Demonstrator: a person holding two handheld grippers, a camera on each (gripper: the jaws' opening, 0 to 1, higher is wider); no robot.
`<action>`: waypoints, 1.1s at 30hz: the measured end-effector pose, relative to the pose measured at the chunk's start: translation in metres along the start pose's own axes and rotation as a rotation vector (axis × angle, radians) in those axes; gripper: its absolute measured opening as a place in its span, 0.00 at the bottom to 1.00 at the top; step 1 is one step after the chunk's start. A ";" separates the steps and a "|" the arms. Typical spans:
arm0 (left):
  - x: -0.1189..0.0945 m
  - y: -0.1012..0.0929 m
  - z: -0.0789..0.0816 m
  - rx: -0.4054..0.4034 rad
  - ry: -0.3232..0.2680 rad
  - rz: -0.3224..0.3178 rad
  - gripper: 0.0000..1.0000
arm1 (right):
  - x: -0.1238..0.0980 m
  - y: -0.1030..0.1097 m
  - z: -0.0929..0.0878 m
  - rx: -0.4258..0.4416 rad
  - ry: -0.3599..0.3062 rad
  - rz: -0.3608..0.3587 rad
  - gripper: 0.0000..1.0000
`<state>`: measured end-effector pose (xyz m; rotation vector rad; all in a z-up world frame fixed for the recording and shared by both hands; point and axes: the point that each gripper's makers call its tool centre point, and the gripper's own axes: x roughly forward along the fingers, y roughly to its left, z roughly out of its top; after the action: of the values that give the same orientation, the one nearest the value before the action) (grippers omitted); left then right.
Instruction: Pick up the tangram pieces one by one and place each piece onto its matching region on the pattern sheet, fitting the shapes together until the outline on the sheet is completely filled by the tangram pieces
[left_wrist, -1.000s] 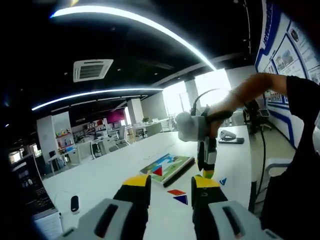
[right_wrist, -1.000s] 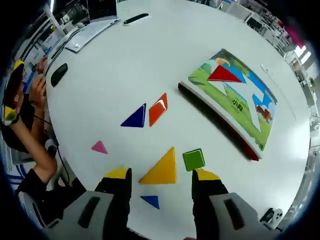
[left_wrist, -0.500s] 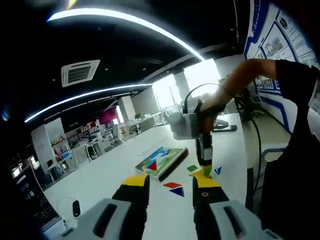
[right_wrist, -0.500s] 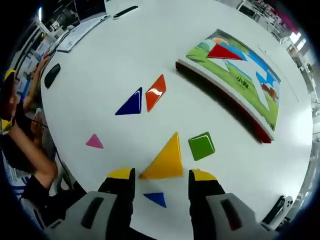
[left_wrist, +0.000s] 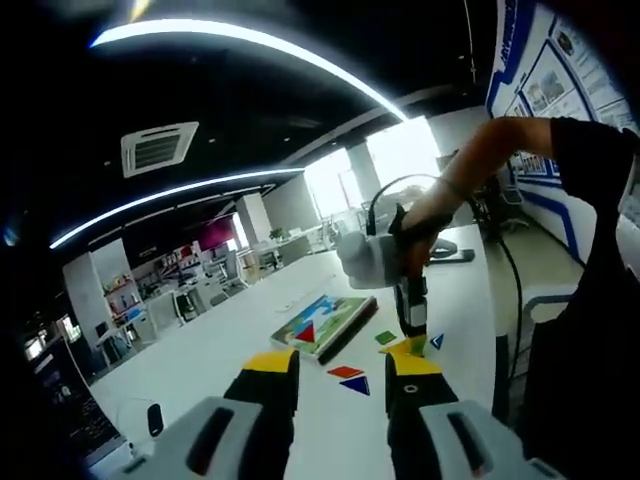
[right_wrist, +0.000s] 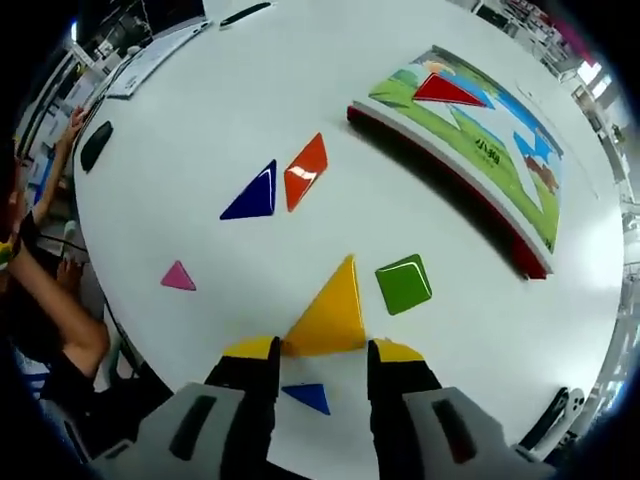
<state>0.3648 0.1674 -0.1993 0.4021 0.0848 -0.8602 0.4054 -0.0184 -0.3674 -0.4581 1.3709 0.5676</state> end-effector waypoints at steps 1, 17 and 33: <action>0.000 0.000 0.000 0.001 -0.001 0.000 0.36 | 0.000 -0.001 0.000 -0.017 0.003 -0.017 0.32; 0.001 0.000 0.000 0.008 0.000 -0.004 0.36 | 0.002 -0.002 0.013 -0.263 -0.007 0.029 0.32; 0.001 -0.001 0.000 0.013 -0.001 -0.008 0.36 | 0.006 -0.005 0.021 -0.224 0.038 0.000 0.30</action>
<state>0.3645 0.1657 -0.1998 0.4139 0.0801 -0.8695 0.4259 -0.0087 -0.3707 -0.6522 1.3499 0.7193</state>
